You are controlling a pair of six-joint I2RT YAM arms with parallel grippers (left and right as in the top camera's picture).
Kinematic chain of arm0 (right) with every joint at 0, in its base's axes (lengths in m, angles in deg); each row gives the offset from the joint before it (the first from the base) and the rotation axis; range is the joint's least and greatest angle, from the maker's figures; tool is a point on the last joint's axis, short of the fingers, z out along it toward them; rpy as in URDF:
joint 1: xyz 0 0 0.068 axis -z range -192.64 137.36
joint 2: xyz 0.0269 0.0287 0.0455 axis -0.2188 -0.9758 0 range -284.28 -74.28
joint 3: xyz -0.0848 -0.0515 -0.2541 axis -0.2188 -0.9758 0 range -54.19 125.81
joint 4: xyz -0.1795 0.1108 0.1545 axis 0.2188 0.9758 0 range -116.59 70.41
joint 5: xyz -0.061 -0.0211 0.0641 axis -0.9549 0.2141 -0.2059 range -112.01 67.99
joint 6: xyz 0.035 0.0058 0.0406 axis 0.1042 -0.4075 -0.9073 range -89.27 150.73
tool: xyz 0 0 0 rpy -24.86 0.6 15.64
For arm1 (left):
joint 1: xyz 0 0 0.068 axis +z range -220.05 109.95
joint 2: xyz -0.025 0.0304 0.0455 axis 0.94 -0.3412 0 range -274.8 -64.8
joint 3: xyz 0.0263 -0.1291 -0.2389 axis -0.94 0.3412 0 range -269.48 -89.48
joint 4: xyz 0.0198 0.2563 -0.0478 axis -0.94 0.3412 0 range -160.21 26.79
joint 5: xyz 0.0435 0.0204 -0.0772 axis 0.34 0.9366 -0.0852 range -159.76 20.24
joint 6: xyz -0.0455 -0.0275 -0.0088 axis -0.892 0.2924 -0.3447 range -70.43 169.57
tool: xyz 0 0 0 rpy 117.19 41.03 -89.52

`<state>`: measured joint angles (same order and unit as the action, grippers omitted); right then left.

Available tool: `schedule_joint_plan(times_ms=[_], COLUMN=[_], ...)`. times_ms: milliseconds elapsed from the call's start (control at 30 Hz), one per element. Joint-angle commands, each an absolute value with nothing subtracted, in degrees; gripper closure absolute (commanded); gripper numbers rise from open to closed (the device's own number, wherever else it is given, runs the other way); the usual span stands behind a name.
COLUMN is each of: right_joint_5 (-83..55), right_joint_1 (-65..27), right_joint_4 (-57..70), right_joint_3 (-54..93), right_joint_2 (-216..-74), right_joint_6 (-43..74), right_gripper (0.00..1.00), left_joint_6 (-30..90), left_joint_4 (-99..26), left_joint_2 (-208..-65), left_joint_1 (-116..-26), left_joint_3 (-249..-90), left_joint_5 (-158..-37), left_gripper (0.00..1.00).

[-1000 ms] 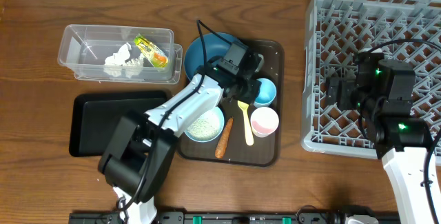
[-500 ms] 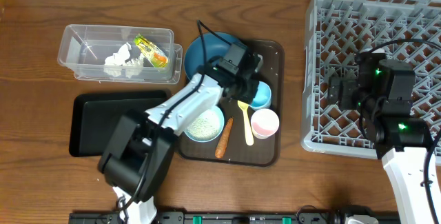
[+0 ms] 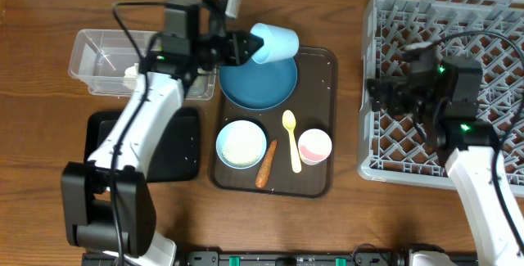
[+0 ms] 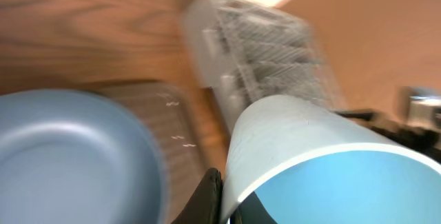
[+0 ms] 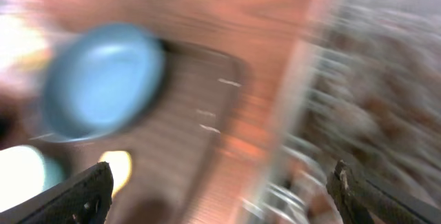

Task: Sort waste into correct bins and load items into the dishwasher rack
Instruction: 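Lift the light-blue cup with the left gripper toward the right gripper, then grasp the cup with the right gripper and release the left gripper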

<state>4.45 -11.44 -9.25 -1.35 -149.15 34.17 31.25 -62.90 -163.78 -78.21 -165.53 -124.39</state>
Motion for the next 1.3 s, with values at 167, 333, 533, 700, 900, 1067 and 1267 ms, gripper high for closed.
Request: schedule_joint_plan(times_ms=[167,333,533,700,900,1067,1267], right_joint_5=[46.98,51.99,51.02,49.91,50.06,50.00,49.56], right_joint_1=[-12.01,-14.42,-17.24,-18.15,-19.44,-21.26,-21.76], right_joint_4=[-24.33,-31.76,-38.54,-41.33,-46.75,-50.93,-51.23], right_joint_3=[-0.26,-0.26,-0.26,-0.26,-0.26,-0.26,-0.26], right_joint_2=[-157.41,-159.82,-159.91,-159.91,-159.91,-159.91,-159.91], right_joint_6=[39.96,39.98,39.98,39.59,36.16,34.56,34.58], right_gripper=[0.01,0.01,0.01,0.01,0.01,0.02,0.11], left_joint_6=[28.23,28.23,27.97,27.75,26.04,26.07,25.85], left_joint_4=[-66.50,-66.72,-67.11,-67.11,-68.21,-68.21,-68.19], left_joint_2=[-167.52,-167.54,-167.54,-167.54,-167.54,-167.54,-167.54], left_joint_1=[-77.67,-80.09,-82.50,-83.63,-84.86,-85.40,-85.40], left_joint_3=[-166.49,-166.47,-166.49,-166.49,-166.49,-166.49,-166.49], left_joint_5=[-147.30,-148.02,-150.64,-150.84,-151.45,-151.45,-151.45], left_gripper=[0.94,0.94,0.94,0.94,0.94,0.94,0.94])
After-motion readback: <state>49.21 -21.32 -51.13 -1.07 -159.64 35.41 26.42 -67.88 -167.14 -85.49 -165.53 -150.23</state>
